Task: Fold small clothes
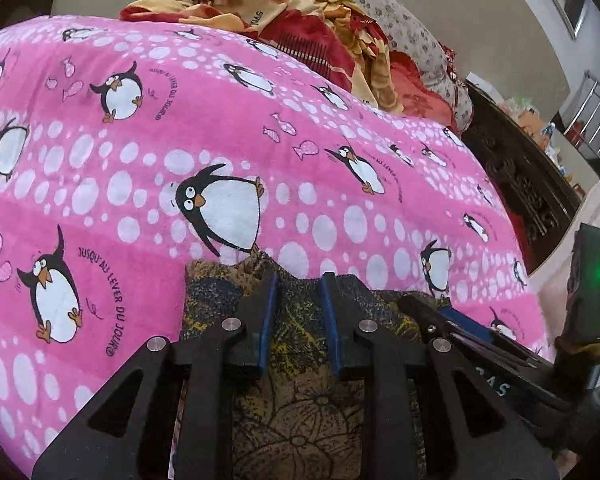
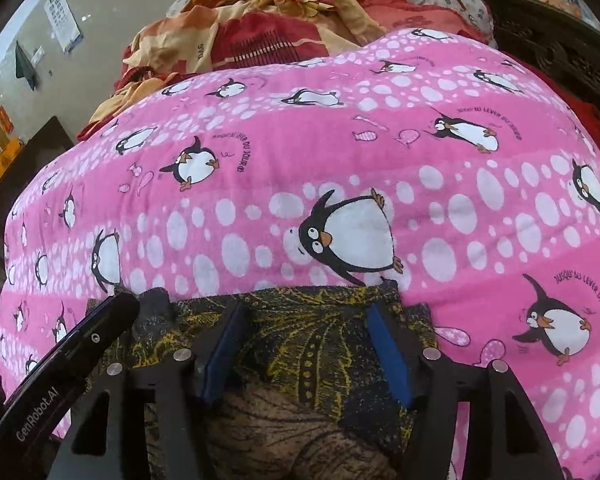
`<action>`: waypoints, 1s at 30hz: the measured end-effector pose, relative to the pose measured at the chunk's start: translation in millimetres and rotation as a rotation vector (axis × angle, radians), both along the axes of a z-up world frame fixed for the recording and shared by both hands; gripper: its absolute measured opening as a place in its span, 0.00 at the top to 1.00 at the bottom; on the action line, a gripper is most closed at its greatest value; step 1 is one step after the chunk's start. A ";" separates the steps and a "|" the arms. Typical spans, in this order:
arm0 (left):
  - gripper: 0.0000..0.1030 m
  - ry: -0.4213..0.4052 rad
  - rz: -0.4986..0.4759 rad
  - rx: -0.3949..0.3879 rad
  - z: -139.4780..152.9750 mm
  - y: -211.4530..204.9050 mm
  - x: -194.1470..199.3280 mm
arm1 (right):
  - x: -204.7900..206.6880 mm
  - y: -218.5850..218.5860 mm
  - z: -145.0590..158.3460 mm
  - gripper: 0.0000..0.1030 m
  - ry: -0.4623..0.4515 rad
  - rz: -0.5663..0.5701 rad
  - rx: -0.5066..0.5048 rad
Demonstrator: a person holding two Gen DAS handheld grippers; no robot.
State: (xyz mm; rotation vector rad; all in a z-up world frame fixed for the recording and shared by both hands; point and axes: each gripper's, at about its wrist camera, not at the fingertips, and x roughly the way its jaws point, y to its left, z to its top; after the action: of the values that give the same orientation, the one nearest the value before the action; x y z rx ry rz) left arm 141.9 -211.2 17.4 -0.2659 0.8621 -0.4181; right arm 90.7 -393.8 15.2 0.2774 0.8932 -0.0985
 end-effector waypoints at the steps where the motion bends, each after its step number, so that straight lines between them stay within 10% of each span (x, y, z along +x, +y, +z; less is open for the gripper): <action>1: 0.79 -0.006 0.001 0.026 2.0 -3.4 -1.2 | 0.4 -2.3 -0.1 0.40 -0.006 0.000 0.014; 7: 0.73 0.054 -0.132 0.103 37.6 10.3 -13.7 | -48.7 -33.5 24.7 0.40 -0.101 -0.067 0.105; 10: 0.13 -0.022 -0.163 0.111 47.0 45.5 -51.1 | -111.6 -31.7 43.6 0.30 -0.225 -0.033 0.039; 14: 0.13 -0.049 -0.194 0.085 28.2 75.0 -91.5 | -185.4 -3.9 34.6 0.17 -0.307 0.107 -0.044; 17: 0.13 0.076 -0.241 0.018 0.7 75.7 -100.0 | -204.8 10.3 -8.0 0.17 -0.149 0.178 -0.148; 24: 0.12 0.101 -0.373 -0.039 -7.5 56.2 -99.4 | -219.4 -27.7 45.5 0.14 -0.258 0.155 -0.018; 30: 0.12 0.129 -0.380 -0.134 -8.4 54.1 -94.8 | -150.9 -51.0 -3.4 0.12 -0.105 0.252 0.218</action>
State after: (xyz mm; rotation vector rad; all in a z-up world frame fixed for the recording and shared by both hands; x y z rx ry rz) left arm 47.0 -157.2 9.0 -0.2543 1.0154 -0.8217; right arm -60.3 -444.8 11.8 0.3670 0.8285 0.2458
